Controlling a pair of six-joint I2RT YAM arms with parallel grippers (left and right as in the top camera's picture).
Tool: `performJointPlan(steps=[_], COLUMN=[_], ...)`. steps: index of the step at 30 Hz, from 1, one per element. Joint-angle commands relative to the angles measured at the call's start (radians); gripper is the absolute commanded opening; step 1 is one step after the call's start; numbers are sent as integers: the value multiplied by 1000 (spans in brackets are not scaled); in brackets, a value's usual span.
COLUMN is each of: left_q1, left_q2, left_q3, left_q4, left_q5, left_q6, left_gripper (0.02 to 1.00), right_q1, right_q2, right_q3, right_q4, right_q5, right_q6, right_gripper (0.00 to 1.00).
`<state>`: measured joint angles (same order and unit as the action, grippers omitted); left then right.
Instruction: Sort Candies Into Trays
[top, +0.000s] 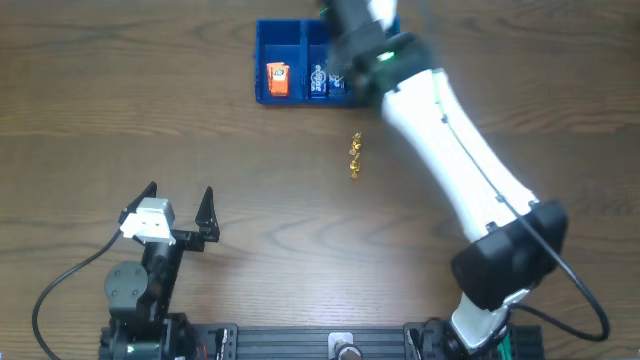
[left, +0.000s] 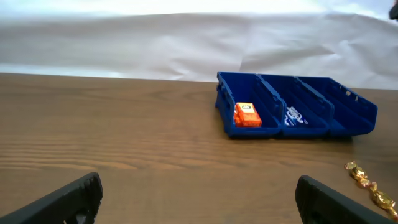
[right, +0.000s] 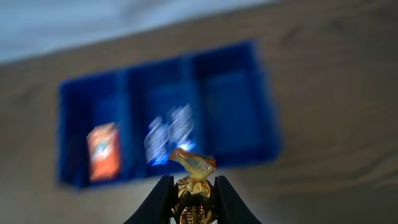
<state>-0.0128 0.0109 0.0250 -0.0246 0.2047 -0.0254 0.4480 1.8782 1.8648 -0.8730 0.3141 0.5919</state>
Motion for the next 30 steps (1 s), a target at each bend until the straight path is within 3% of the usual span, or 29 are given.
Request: performJointPlan(steps=[1, 30], left_q1=[6, 6], left_q2=[-5, -5], left_q3=[-20, -20], left_q4=[-31, -31], left_q5=[18, 18], left_q6=[3, 3], left_gripper=[998, 998], right_q1=[-66, -128], right_q2=[90, 267], right_q3=[-11, -11], right_q4=[42, 379], right_q5=[18, 45], right_q6=[-108, -179], right_gripper=[95, 121])
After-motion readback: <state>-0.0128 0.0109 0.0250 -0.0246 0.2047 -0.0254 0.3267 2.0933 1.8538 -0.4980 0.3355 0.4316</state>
